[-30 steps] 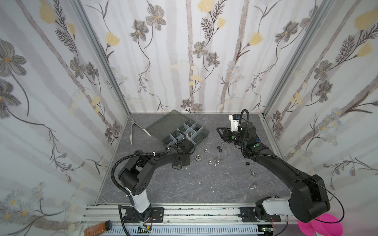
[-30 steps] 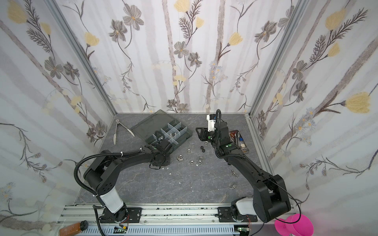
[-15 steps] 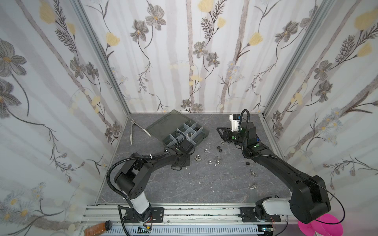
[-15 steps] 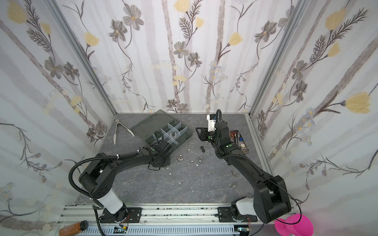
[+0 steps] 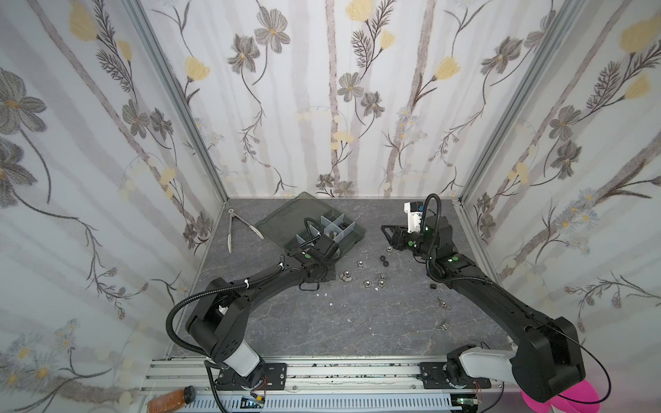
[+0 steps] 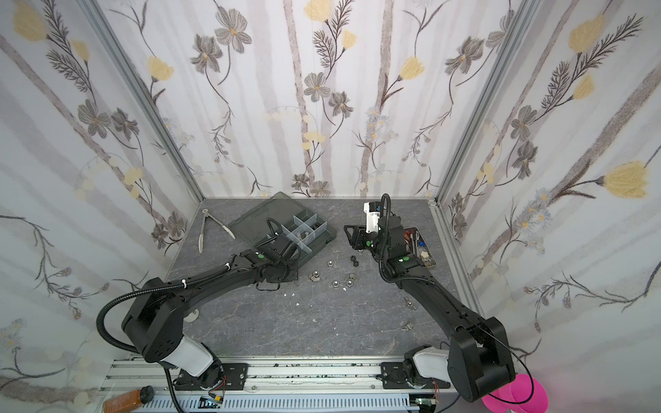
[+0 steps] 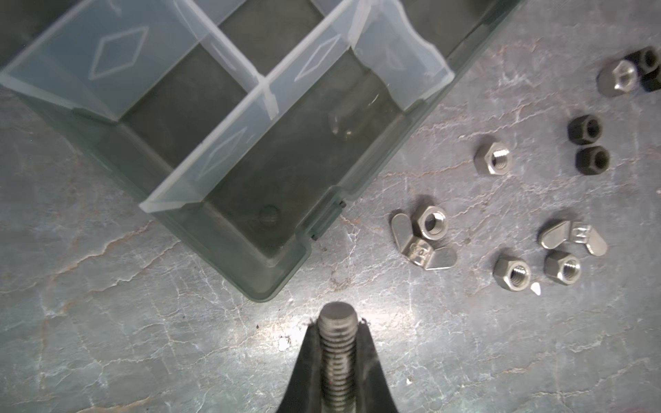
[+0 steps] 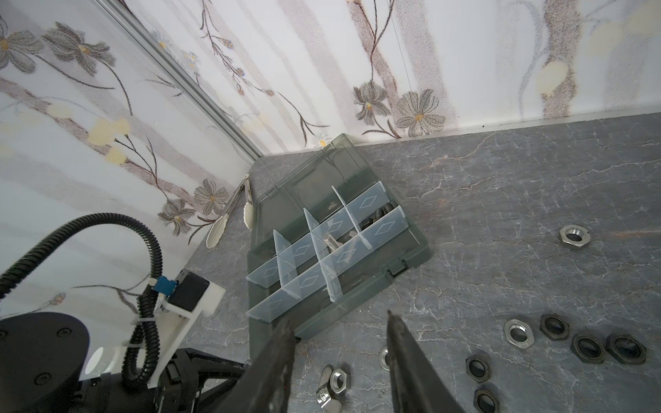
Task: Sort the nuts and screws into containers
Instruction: 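Lift the silver bolt and carry it over the organizer compartment with the left gripper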
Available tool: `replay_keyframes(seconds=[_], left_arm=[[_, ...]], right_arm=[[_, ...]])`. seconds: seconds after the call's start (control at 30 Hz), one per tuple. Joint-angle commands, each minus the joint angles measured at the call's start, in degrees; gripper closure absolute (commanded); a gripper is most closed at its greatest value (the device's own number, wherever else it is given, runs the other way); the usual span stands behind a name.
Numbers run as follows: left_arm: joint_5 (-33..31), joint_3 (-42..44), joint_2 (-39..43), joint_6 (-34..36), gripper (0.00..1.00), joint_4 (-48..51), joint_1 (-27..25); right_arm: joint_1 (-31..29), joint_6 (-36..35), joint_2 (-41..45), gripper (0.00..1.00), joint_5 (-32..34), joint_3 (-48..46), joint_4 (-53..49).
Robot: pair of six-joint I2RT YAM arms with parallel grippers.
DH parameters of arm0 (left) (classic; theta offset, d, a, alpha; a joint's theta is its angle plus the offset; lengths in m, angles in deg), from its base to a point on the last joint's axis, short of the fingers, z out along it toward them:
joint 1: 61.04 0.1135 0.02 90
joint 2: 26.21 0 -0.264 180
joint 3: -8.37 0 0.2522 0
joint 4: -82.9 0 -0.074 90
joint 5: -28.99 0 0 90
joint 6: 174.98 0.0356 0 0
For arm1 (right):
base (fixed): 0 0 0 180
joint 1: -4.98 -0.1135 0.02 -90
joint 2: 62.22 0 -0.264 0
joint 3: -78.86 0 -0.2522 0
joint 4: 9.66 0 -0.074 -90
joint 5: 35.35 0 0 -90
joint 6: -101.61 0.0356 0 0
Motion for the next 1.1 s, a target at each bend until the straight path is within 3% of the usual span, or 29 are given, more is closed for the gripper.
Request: replay_keyframes(seconds=[0.0, 1.07], left_arm=[[-2.27, -3.07, -0.28, 1.43, 0.95, 1.86, 0.05], [1.48, -35.07, -23.61, 10.72, 0.95, 5.49, 10.87]], right_arm=[[0.06, -0.05, 1.26, 0.56, 0.71, -0.45, -0.29], [-0.07, 0.94, 1.54, 0.56, -3.32, -6.18, -1.22]])
